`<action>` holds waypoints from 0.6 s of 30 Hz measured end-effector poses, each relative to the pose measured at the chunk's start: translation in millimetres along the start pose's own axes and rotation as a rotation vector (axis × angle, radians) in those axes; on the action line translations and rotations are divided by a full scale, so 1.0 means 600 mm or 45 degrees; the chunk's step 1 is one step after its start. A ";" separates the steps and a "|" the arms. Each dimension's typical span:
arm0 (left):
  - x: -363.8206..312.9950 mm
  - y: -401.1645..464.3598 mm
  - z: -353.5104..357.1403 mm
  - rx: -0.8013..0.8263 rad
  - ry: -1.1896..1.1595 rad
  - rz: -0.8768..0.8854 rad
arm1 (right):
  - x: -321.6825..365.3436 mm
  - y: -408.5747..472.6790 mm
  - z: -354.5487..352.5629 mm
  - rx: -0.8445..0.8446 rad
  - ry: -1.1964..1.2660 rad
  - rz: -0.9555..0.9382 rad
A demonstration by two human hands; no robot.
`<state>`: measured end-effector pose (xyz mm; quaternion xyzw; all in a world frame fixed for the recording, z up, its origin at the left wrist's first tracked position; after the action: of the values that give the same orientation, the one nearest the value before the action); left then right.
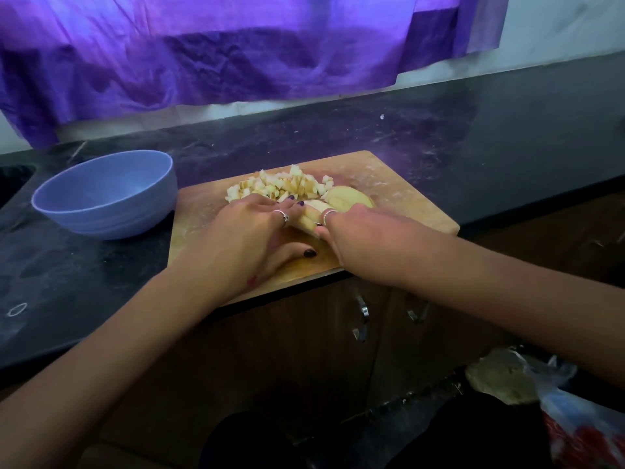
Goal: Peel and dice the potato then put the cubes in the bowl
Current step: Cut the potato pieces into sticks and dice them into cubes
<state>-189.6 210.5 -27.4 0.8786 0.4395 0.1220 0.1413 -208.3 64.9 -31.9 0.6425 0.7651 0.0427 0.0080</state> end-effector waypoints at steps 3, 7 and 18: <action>-0.010 -0.001 -0.003 -0.038 0.114 0.013 | 0.015 -0.016 0.001 -0.083 -0.033 -0.024; -0.004 -0.018 0.021 -0.032 0.060 0.030 | 0.015 -0.033 0.008 -0.140 -0.069 -0.068; 0.014 -0.041 0.035 -0.195 -0.364 -0.222 | -0.029 -0.068 -0.010 0.047 0.020 0.021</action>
<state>-195.8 228.7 -55.0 0.8322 0.4790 0.0162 0.2788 -245.5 40.4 -29.9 0.6485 0.7604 0.0337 -0.0101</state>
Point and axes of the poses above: each hand's wrist, its own y-axis towards the middle knuckle, its own z-axis out of the palm, x = y × z, the point moved 2 cm from there along y, towards the middle knuckle, and after that the axes turned 11 degrees about -x, right-handed, at the moved point
